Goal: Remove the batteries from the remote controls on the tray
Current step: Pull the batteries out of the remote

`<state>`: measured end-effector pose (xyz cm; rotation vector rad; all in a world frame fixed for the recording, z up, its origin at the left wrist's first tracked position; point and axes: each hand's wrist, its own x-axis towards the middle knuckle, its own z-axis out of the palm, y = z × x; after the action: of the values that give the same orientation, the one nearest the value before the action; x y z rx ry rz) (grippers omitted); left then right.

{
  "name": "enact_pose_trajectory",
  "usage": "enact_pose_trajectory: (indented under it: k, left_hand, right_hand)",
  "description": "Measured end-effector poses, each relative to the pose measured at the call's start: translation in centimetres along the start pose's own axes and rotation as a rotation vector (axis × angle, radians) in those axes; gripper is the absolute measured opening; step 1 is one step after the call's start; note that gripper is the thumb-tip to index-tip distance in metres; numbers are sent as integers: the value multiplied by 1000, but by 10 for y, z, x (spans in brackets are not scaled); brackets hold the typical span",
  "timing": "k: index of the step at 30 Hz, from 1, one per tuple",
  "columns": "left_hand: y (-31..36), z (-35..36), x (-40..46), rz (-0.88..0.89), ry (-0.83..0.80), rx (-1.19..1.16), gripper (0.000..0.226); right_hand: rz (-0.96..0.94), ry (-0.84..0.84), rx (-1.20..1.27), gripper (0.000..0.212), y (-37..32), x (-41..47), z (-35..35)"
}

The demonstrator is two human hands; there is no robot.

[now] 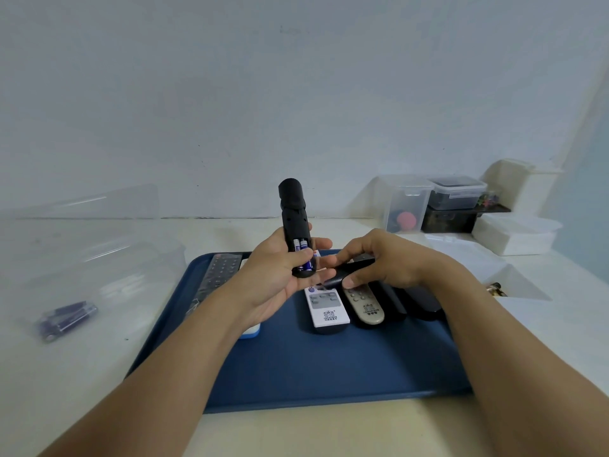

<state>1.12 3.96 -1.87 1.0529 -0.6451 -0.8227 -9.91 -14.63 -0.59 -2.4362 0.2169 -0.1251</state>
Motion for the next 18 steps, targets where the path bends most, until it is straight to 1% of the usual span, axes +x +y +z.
enact_pose_trajectory:
  k: [2,3,4,6,8,9,11,14,16,18]
  left_hand:
    - [2,2,0,12,28,-24,25]
    - [3,2,0,17,48,-56,22]
    - [4,2,0,26,70,-89,24]
    - [4,2,2,50,128,-125,34]
    - [3,4,4,90,178,-128,35]
    - [3,6,4,107,192,-124,34]
    - [0,10,3,121,186,-120,32]
    - [-3,15,-1,113,145,-145,36]
    - [-4,17,-3,113,128,-142,37]
    - [-5,19,-4,112,130,-126,39]
  right_hand:
    - [-18,79,-9,30,-2,-2,-3]
    - [-16,151,0,28,-6,-5,-5]
    - [-19,242,33,26,-9,-7,-8]
    - [-50,423,180,23,-19,-9,-9]
    - [-77,532,398,20,-36,-6,4]
    - [-79,559,478,18,-45,-2,15]
    - [-65,570,546,18,-56,6,40]
    - [-52,623,579,23,-63,12,62]
    - [-60,684,589,26,-64,12,65]
    - [-80,706,589,26,-66,11,67]
